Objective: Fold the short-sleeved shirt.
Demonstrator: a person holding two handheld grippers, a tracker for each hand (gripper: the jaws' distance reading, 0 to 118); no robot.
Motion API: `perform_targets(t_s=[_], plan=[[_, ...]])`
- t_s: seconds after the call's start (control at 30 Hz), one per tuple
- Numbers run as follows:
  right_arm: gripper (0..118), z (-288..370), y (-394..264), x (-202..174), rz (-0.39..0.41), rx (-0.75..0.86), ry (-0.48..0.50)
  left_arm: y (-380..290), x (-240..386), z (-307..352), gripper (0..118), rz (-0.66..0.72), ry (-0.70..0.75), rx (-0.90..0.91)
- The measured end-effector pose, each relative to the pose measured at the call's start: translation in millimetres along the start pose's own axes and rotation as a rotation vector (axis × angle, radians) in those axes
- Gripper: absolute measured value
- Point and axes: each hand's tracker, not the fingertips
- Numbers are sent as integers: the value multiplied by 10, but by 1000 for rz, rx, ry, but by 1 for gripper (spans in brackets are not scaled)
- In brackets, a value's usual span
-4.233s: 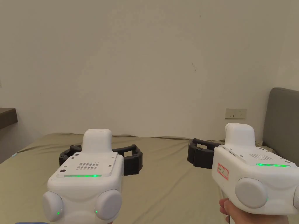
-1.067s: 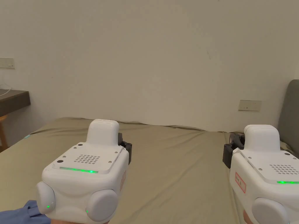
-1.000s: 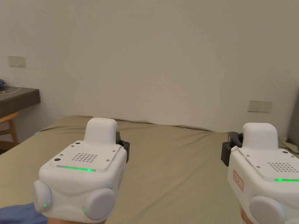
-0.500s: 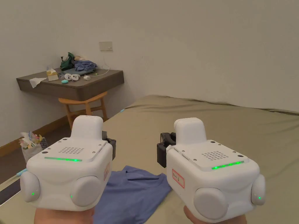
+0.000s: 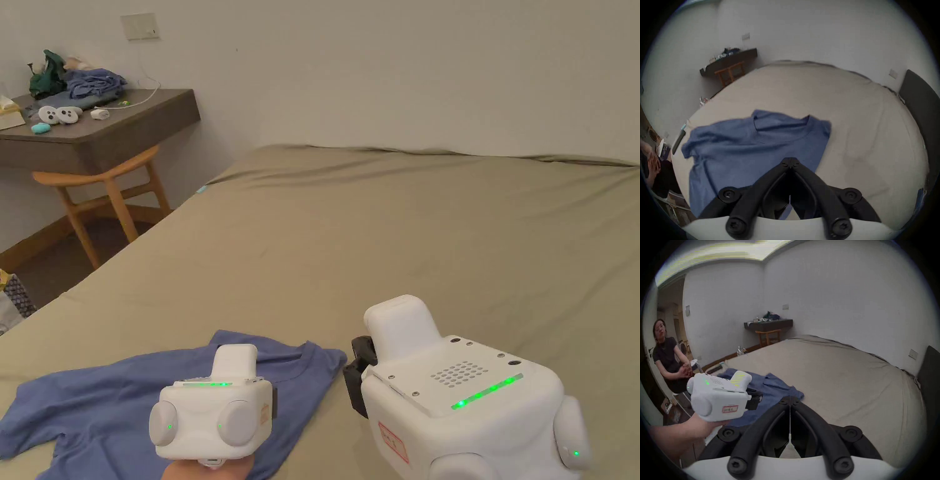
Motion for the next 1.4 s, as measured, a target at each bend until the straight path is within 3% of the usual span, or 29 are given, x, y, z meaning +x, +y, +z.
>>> perform_targets(t_s=[0.07, 0.1, 0.17, 0.2, 0.27, 0.37, 0.5, 0.57, 0.6, 0.63, 0.67, 0.7, 0.77, 0.83, 1.0, 1.07, 1.23, 1.4], plan=[[3, -91, -43, 79, -2, -12, -8, -18, 25, -225, 5, 6, -5, -6], [3, -141, -61, 114, -15, -21, -6, -36, 41, -350, 28, -1, 10, -9], [3, -225, -113, 179, -38, -42, -1, -74, 34, -455, 110, -8, 15, -4], [3, -256, -143, 211, -44, -51, 4, -79, 4, -525, 118, 0, 12, -27], [3, -315, -205, 258, -51, -74, 2, -132, -68, -655, 118, 70, -36, -36], [3, -387, -274, 315, -50, -101, -11, -182, -68, -764, 118, 66, -7, -37], [3, -401, -305, 319, -46, -116, -15, -203, 90, -738, 118, -143, 61, -140], [3, -398, -309, 308, -38, -118, -20, -159, 82, -744, 116, -154, 90, -98], [3, -390, -313, 305, -35, -120, -22, -131, 65, -731, 107, -132, 85, -94], [3, -357, -329, 304, -34, -120, -26, -95, 14, -641, 80, -62, 62, -47], [3, -333, -339, 310, -36, -120, -30, -78, -39, -577, 16, 0, 37, -33], [3, -298, -352, 323, -40, -117, -38, -63, -89, -572, 4, 43, 72, -58], [3, -231, -374, 359, -49, -114, -59, -52, -205, -534, 4, 108, -11, -97], [3, -160, -379, 431, -77, -110, -77, -3, -235, -442, 4, 114, -4, -96], [3, 201, -330, 733, -135, -47, -181, 456, -67, 132, 4, 184, -86, 44], [3, 434, -282, 929, -144, -23, -243, 739, 176, 378, 4, 127, -130, 81], [3, 1297, -263, 1524, -210, 67, -453, 1114, 1341, 1002, 4, -120, -260, 191], [3, 2452, -419, 2070, -255, 128, -678, 941, 2874, 1422, 4, -270, -473, 176]])
